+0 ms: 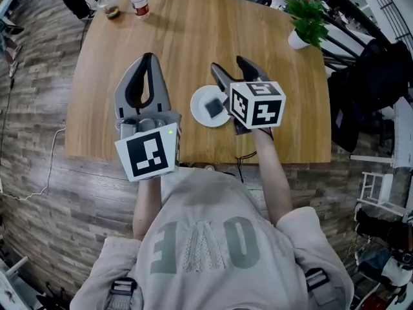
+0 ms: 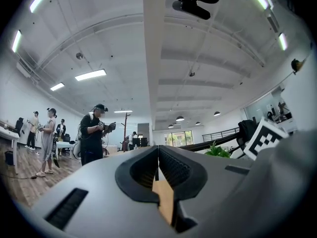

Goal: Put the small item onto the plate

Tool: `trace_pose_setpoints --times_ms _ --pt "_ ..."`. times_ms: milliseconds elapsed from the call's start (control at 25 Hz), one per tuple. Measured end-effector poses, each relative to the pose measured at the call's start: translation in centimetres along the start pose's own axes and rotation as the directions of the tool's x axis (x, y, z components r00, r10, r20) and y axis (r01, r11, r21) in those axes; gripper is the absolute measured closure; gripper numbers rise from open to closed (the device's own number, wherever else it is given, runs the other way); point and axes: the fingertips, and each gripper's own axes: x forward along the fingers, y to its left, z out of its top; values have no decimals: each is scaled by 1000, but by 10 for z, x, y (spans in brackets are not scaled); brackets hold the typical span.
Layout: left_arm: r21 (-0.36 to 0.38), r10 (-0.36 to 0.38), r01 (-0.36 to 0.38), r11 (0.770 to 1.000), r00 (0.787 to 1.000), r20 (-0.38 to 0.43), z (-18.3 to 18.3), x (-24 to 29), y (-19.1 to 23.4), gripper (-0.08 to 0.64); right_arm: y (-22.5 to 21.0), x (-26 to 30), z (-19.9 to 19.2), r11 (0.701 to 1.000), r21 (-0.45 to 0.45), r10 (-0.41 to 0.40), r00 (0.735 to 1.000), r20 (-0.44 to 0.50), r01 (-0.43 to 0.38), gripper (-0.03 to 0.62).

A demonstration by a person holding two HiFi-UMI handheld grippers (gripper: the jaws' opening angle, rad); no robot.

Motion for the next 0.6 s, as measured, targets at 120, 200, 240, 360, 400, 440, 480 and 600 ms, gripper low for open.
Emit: trace_pose_setpoints --times_ms 120,200,240,360,400,440,480,600 --pt "7 -34 34 999 999 21 12 5 -12 551 0 -36 48 998 8 -58 976 212 58 531" --pt "11 -56 55 998 998 41 21 5 -21 551 -1 -61 69 995 -5 -89 943 320 95 564" --pt "12 -66 65 998 997 51 25 5 -24 551 -1 -75 77 993 -11 -107 924 366 119 569" --pt "22 -101 99 995 992 76 37 3 -33 551 0 -117 91 979 -13 -171 861 478 202 574" --pt "29 -112 110 994 990 83 40 3 -36 551 1 -128 92 975 -12 -186 843 505 223 574" --pt "37 -120 117 992 989 91 44 3 -38 551 2 -136 94 971 -15 -195 828 525 237 575" --pt "45 -127 123 991 987 99 47 4 -41 551 4 -143 94 969 -19 -197 818 540 246 575" --pt "61 -149 142 988 982 113 54 5 -49 551 6 -157 93 967 -27 -194 804 562 252 575"
